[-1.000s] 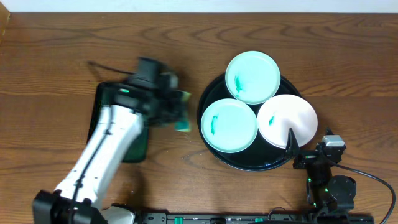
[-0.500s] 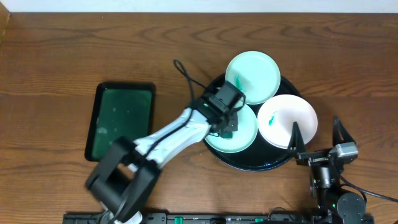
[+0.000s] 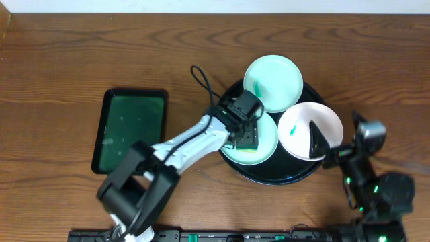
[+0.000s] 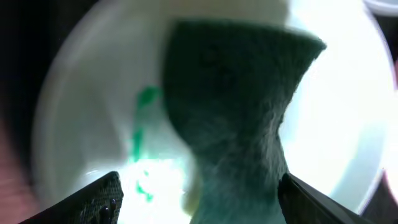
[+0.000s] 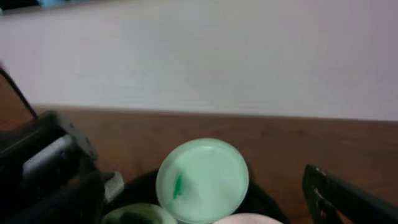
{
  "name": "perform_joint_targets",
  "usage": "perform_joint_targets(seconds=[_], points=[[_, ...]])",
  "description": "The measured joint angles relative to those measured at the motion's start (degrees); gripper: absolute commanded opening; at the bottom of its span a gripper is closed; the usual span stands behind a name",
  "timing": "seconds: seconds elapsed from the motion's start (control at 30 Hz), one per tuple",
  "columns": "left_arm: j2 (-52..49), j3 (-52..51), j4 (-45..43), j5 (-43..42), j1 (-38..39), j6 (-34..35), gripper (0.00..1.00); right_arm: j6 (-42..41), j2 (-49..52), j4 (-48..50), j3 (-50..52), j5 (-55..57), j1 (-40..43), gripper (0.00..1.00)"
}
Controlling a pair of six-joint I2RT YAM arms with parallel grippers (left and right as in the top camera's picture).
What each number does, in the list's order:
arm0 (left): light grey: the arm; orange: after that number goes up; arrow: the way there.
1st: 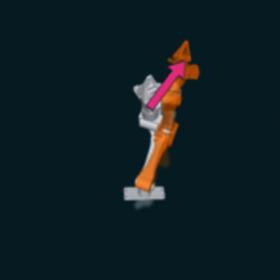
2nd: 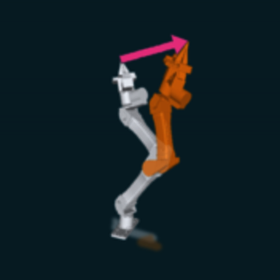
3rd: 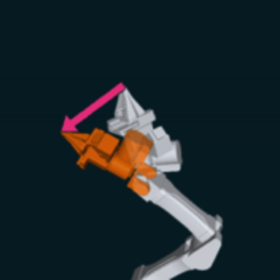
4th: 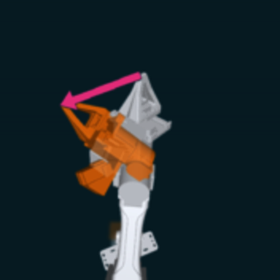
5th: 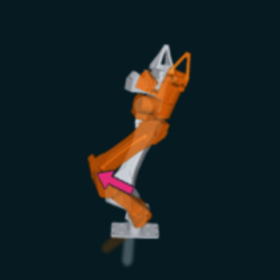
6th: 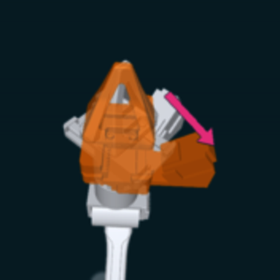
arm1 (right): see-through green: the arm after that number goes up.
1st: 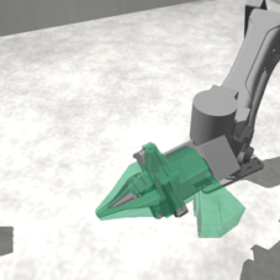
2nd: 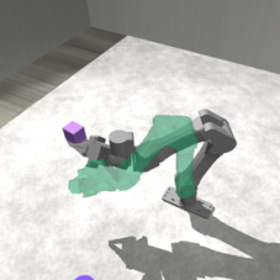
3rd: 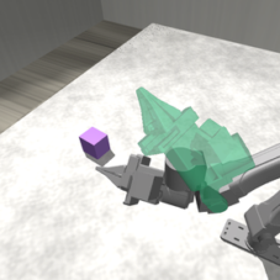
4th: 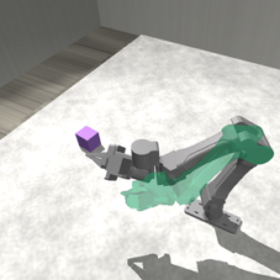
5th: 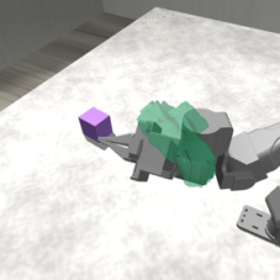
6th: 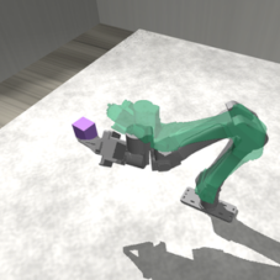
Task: Clean dirty plates on tray and stack at the side
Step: 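Reach the right gripper to the rim of the front green plate and grip it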
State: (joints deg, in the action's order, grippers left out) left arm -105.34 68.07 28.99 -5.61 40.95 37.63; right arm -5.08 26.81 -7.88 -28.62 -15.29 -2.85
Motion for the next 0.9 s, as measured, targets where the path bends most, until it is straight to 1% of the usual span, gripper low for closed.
perform_joint_targets(seconds=[0.03,0.13,0.17,0.2,0.23,0.27,0.33,0.4,0.43,0.5,0.53,0.57,0.63,0.7,0.77,0.8,0.83,0.87,0.9], points=[[1.5,0.0,0.6,0.0,-0.8,-0.1,0.81,0.3,2.1,-0.1,-1.6,-1.1,0.0,0.99],[8.0,0.2,2.6,0.0,-4.7,-0.2,0.8,0.3,10.0,0.2,-6.8,-9.6,0.0,0.99],[10.8,0.3,3.5,-0.3,-6.5,-0.2,0.79,-0.1,12.7,2.3,-7.7,-14.1,0.0,0.92],[13.0,0.5,4.2,-0.3,-8.0,-0.1,0.79,-0.5,14.3,4.1,-8.0,-16.7,0.0,0.64],[15.5,0.7,4.9,-0.4,-10.0,-0.2,0.78,-1.8,16.5,6.9,-8.1,-19.5,-0.1,0.5],[17.7,1.1,5.8,-0.4,-11.8,-0.4,0.77,-3.4,18.3,8.7,-8.2,-21.5,-0.1,0.45],[21.7,1.6,7.6,-0.5,-15.2,-1.2,0.78,-7.5,21.6,9.3,-8.8,-24.3,-0.1,0.65],[24.3,1.9,9.4,-0.5,-17.5,-2.1,0.78,-10.6,25.9,5.7,-11.0,-26.7,-0.1,0.83],[25.2,2.0,10.2,-0.4,-18.4,-2.6,0.77,-11.4,27.6,2.6,-12.2,-27.2,-0.2,0.88],[26.1,2.0,11.8,-0.5,-19.7,-3.7,0.78,-11.5,32.4,-8.7,-18.1,-28.3,-0.7,0.9],[26.1,2.0,12.3,-0.5,-20.1,-4.3,0.78,-10.4,35.0,-15.8,-21.7,-28.3,-1.3,0.95],[25.9,2.0,12.9,-0.5,-20.6,-4.8,0.78,-9.1,38.0,-23.5,-26.2,-27.8,-2.2,0.98],[25.5,2.0,13.3,-0.5,-21.1,-5.4,0.78,-6.5,43.6,-35.3,-34.4,-24.0,-4.7,0.96],[25.0,2.0,13.3,-0.5,-21.4,-6.0,0.78,-4.6,48.7,-41.5,-41.5,-16.7,-8.2,0.92],[24.9,2.0,13.5,-0.5,-21.4,-6.2,0.78,-3.3,51.6,-42.0,-44.3,-11.2,-11.0,0.84],[24.8,2.0,13.6,-0.5,-21.4,-6.2,0.78,-2.8,53.0,-41.7,-44.8,-8.4,-12.5,0.76],[24.8,2.0,13.7,-0.5,-21.4,-6.3,0.78,-2.4,54.2,-41.4,-44.8,-6.2,-13.6,0.62],[24.8,2.0,14.1,-0.5,-21.4,-6.4,0.78,-1.9,55.5,-41.1,-44.7,-4.2,-14.6,0.42],[24.8,2.0,14.2,-0.5,-21.4,-6.4,0.78,-1.6,56.9,-40.5,-44.4,-1.9,-15.4,0.36]])
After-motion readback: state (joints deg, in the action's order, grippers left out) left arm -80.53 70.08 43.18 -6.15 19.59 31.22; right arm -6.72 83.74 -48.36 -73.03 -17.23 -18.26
